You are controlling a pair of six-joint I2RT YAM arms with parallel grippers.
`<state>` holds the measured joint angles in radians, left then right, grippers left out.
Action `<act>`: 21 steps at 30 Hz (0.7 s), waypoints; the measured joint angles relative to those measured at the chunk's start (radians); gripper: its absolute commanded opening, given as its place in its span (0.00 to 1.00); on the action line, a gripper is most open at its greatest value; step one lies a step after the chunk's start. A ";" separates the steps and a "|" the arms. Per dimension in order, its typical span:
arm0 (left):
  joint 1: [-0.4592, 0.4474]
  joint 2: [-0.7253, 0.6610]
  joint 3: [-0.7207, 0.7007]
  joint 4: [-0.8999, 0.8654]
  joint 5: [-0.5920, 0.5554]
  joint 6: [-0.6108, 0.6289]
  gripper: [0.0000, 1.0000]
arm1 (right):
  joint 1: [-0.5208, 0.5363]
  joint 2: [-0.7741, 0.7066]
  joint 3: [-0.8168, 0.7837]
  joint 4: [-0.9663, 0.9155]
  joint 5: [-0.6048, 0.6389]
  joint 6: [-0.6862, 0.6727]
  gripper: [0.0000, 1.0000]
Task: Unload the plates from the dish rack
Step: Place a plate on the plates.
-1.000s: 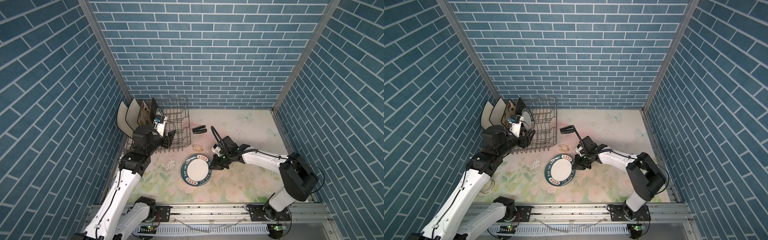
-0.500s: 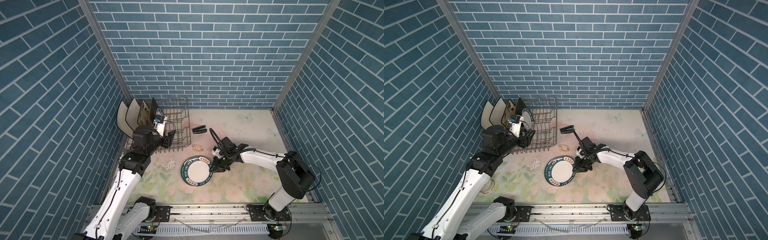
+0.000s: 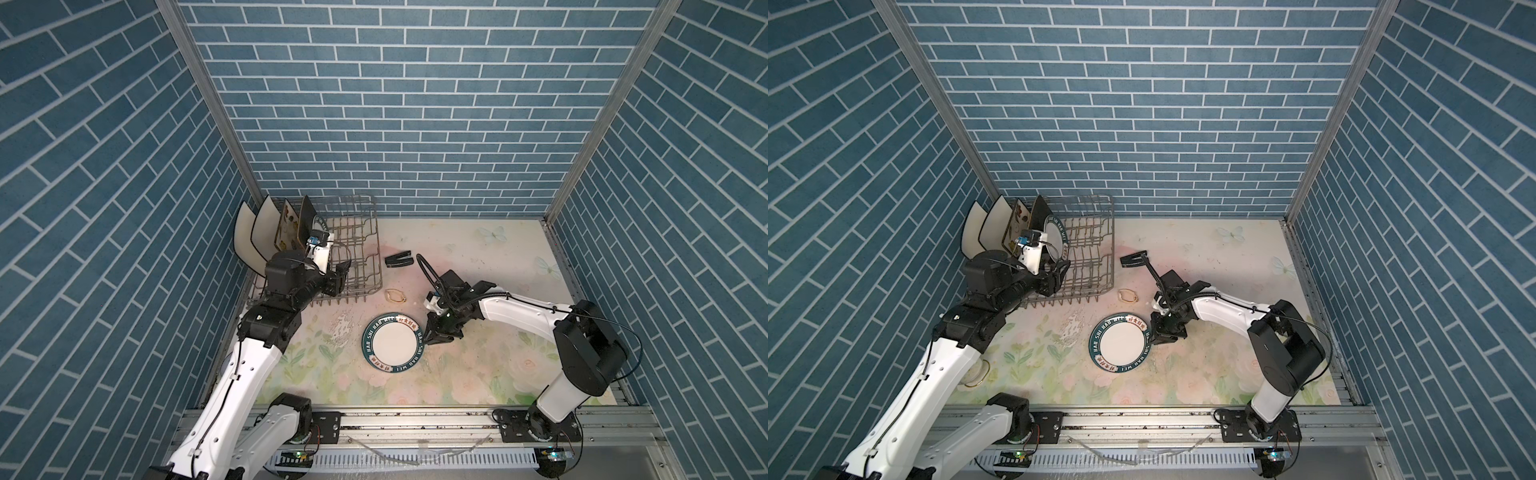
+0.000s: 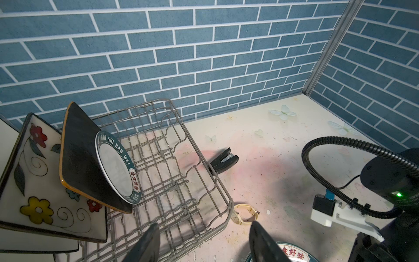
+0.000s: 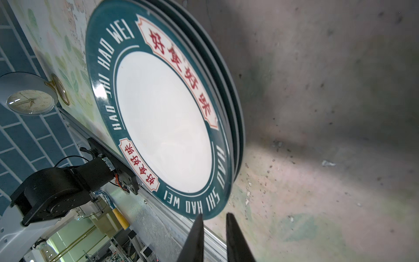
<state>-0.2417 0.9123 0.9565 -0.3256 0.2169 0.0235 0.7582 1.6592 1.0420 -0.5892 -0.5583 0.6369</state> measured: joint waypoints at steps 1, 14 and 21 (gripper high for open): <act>0.000 0.000 0.000 0.000 0.000 0.000 0.64 | 0.000 0.000 0.006 -0.009 0.005 -0.006 0.20; 0.000 0.019 0.024 -0.048 -0.106 0.018 0.63 | -0.006 0.011 0.066 -0.048 0.083 -0.061 0.18; 0.002 0.200 0.254 -0.151 -0.323 0.039 0.64 | -0.021 -0.044 0.117 -0.047 0.221 -0.171 0.24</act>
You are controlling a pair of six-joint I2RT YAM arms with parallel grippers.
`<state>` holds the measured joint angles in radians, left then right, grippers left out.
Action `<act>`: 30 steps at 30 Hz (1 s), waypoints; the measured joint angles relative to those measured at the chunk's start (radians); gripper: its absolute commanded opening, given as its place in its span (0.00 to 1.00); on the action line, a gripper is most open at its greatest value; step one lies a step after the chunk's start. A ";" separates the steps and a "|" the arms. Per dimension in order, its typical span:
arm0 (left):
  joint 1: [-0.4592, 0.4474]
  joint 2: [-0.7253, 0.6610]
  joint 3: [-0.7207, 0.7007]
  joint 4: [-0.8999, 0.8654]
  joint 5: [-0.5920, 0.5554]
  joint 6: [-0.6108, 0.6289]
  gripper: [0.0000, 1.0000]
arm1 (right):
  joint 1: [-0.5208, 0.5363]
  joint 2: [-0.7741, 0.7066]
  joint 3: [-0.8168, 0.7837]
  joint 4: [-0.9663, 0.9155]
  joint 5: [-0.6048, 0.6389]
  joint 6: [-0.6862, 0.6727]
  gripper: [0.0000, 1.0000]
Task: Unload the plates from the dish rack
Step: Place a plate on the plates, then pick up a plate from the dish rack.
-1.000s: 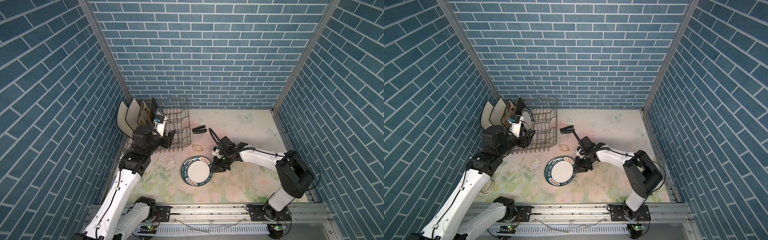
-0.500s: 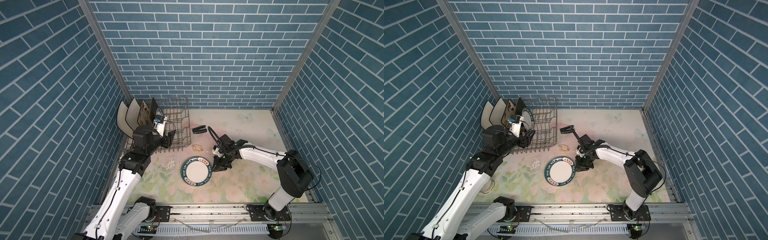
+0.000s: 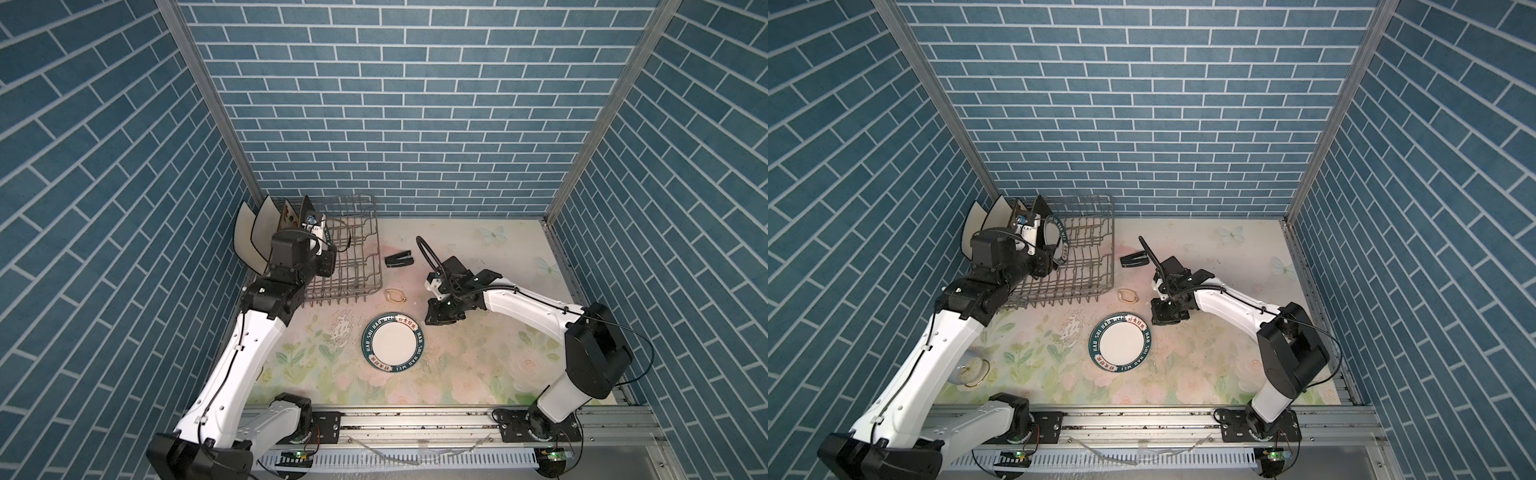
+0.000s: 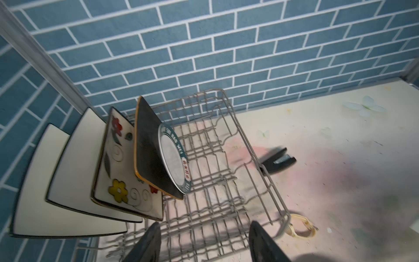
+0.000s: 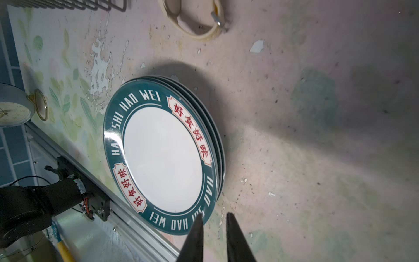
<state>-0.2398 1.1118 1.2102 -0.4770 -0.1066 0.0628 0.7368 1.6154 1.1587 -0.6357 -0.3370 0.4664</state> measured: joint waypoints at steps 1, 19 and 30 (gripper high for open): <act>0.001 0.029 0.035 -0.011 -0.026 0.003 0.64 | -0.003 -0.020 0.000 0.000 0.024 -0.019 0.26; 0.041 0.711 0.763 -0.274 -0.242 0.073 0.65 | -0.064 -0.245 -0.071 0.304 0.282 -0.290 0.39; 0.084 0.968 1.012 -0.404 -0.228 0.073 0.62 | -0.126 -0.128 -0.069 0.472 0.217 -0.337 0.51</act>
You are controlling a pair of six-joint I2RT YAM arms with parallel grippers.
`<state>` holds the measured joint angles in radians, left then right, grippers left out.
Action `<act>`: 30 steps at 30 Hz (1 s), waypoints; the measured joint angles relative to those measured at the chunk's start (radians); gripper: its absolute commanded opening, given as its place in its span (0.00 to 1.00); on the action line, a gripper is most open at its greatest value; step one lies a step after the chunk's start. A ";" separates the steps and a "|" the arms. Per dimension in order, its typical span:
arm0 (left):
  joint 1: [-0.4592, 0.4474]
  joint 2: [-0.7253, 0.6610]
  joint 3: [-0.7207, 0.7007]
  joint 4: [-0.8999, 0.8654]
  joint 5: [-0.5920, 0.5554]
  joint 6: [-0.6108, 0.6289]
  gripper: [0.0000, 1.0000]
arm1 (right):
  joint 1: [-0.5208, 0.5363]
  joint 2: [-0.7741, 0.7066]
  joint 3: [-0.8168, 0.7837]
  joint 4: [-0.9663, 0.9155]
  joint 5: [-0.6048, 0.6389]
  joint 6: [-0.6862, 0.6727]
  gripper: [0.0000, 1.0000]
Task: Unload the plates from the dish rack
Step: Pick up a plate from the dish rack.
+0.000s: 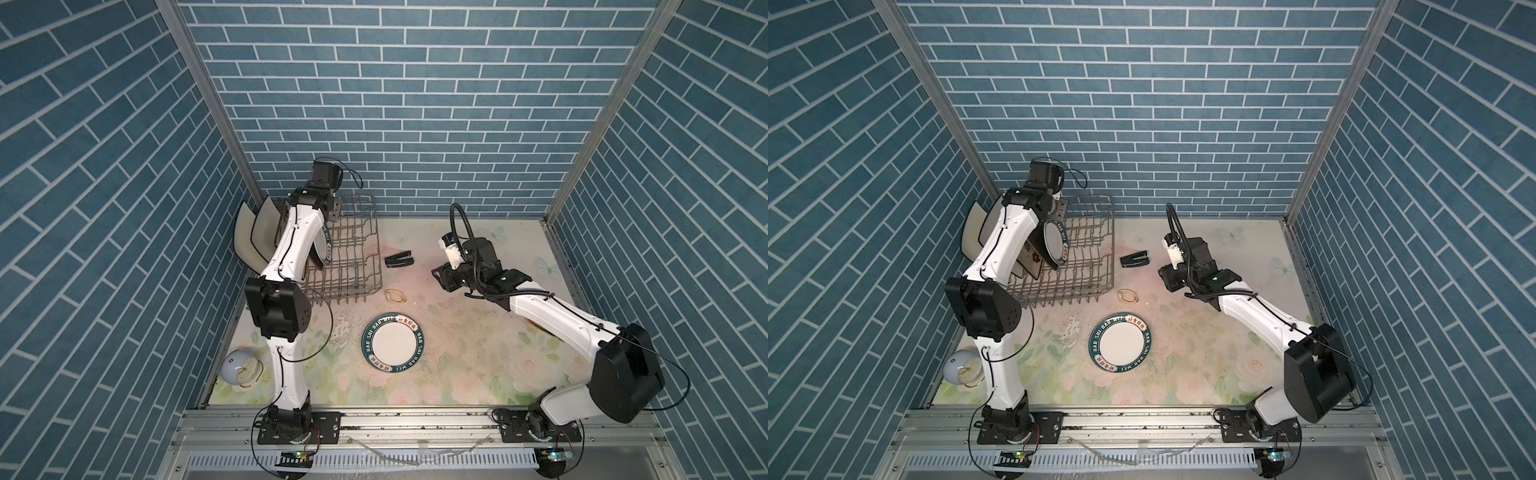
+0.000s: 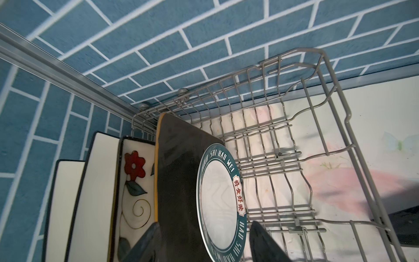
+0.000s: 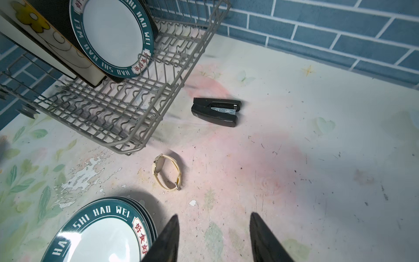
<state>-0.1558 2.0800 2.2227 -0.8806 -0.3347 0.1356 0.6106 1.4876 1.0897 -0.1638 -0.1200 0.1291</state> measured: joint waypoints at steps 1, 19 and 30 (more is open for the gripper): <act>0.003 0.020 0.019 -0.012 0.002 -0.003 0.61 | -0.006 0.018 0.003 0.003 -0.010 0.000 0.51; 0.052 0.130 0.098 -0.103 0.024 -0.043 0.60 | -0.063 0.190 0.149 0.107 -0.124 0.004 0.48; 0.053 0.196 0.108 -0.120 0.040 -0.080 0.59 | -0.069 0.204 0.149 0.146 -0.120 0.004 0.47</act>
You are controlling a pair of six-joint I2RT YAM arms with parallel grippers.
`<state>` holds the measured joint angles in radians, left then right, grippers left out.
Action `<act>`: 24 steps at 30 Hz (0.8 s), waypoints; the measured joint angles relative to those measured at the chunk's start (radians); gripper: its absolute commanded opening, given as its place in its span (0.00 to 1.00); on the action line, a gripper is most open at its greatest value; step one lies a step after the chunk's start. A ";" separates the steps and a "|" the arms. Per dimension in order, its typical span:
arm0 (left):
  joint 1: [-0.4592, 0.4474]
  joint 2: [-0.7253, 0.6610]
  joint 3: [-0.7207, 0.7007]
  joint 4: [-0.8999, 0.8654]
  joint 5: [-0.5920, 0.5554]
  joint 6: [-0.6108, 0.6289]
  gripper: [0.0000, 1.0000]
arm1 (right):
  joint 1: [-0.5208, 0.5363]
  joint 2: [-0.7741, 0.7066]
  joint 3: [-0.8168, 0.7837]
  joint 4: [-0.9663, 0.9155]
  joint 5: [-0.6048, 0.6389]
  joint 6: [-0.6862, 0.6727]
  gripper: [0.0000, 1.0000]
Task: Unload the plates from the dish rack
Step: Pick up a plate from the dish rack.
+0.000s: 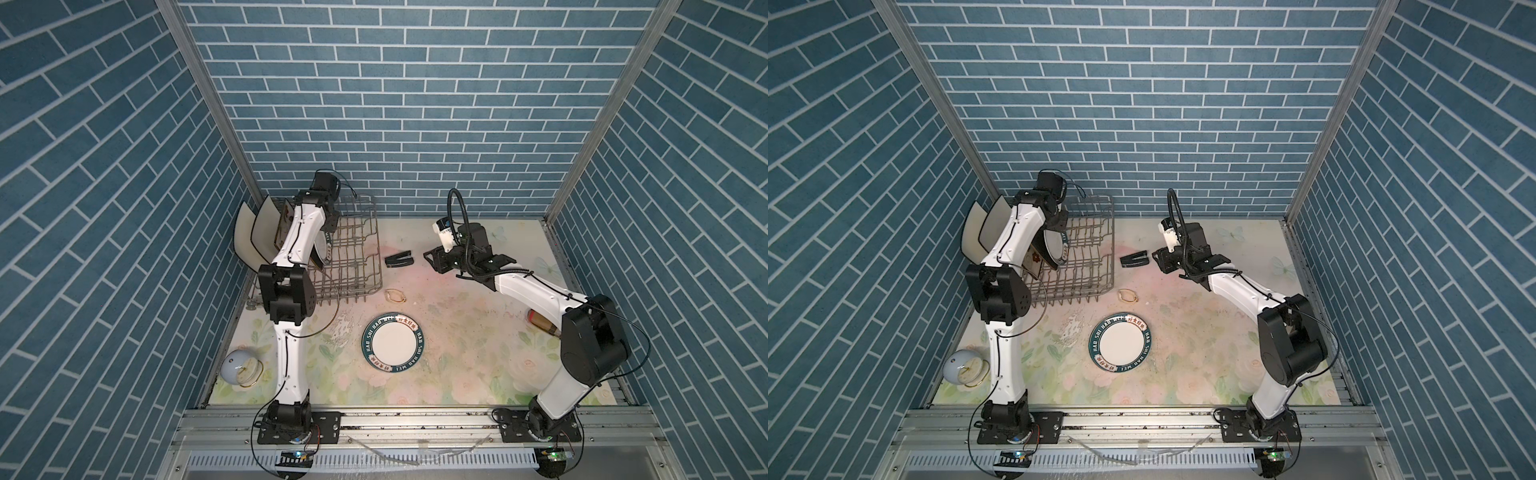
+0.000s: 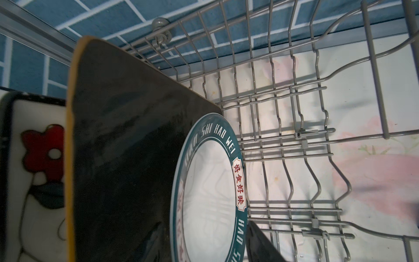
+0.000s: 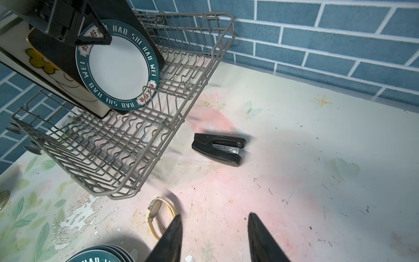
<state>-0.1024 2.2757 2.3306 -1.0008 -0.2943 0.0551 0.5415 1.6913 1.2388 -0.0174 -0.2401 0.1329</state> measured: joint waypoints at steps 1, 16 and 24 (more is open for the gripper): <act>0.000 0.005 0.002 -0.005 0.000 -0.003 0.58 | 0.000 0.000 0.000 0.003 0.000 0.000 0.47; 0.002 0.015 0.005 -0.015 0.027 -0.044 0.40 | -0.012 0.000 -0.013 0.034 0.001 0.001 0.47; 0.001 0.048 0.005 -0.014 0.045 -0.058 0.30 | -0.018 0.000 -0.013 0.034 0.001 0.001 0.46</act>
<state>-0.1013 2.3234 2.3352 -1.0149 -0.2493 -0.0032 0.5240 1.6913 1.2255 0.0162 -0.2390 0.1337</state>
